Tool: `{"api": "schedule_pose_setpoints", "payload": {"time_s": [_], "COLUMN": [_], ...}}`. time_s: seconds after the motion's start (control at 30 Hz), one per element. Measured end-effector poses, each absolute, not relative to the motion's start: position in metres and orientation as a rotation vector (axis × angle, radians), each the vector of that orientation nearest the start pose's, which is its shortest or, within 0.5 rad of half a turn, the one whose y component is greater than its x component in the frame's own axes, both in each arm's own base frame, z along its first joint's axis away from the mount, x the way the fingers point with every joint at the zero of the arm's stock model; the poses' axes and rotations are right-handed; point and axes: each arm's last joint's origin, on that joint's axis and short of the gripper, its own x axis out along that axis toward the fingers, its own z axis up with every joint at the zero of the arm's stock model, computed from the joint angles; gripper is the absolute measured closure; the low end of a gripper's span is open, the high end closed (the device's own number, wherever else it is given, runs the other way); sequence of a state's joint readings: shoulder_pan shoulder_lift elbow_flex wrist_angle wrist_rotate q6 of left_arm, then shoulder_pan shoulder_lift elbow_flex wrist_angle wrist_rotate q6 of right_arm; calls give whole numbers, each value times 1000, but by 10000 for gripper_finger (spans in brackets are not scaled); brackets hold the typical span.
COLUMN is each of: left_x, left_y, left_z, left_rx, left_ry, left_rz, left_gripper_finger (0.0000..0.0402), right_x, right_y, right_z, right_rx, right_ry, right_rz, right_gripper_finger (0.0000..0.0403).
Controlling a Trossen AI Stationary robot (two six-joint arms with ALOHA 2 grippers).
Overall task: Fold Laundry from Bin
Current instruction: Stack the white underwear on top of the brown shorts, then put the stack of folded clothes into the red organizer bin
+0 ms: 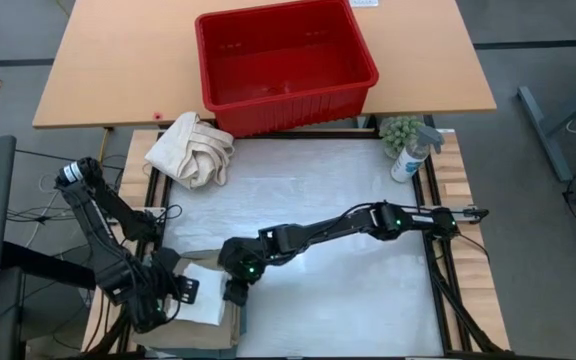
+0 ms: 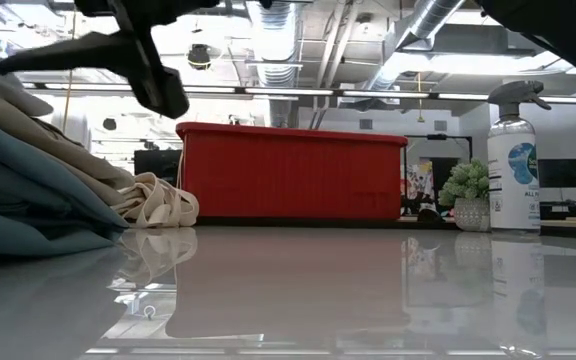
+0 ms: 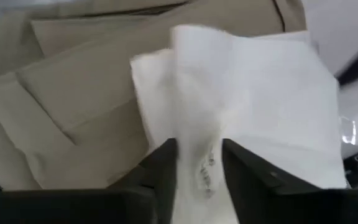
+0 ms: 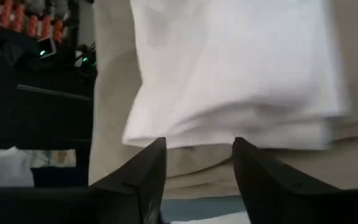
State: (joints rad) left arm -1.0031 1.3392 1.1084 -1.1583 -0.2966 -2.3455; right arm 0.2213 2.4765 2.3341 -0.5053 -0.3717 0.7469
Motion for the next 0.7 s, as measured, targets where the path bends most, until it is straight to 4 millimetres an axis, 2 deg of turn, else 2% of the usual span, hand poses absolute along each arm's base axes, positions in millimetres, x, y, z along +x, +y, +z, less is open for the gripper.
{"api": "schedule_pose_setpoints", "payload": {"time_s": [0.23,0.37,0.43,0.53,0.7], "left_x": [127,117,111,100,88], "left_y": [-190,-180,-175,-171,-181], "left_z": [270,286,297,307,302], "left_rx": [-1173,-1175,-1163,-1149,-1114], "left_ry": [1036,997,997,1077,1250], "left_rz": [825,826,820,809,863], "left_gripper_finger": [186,143,132,128,127], "right_x": [532,520,512,500,474], "right_y": [122,113,107,101,97], "right_z": [236,264,277,286,307], "right_rx": [713,638,592,522,407], "right_ry": [899,873,874,913,968], "right_rz": [250,198,149,66,-60], "right_gripper_finger": [184,189,190,190,194]}}
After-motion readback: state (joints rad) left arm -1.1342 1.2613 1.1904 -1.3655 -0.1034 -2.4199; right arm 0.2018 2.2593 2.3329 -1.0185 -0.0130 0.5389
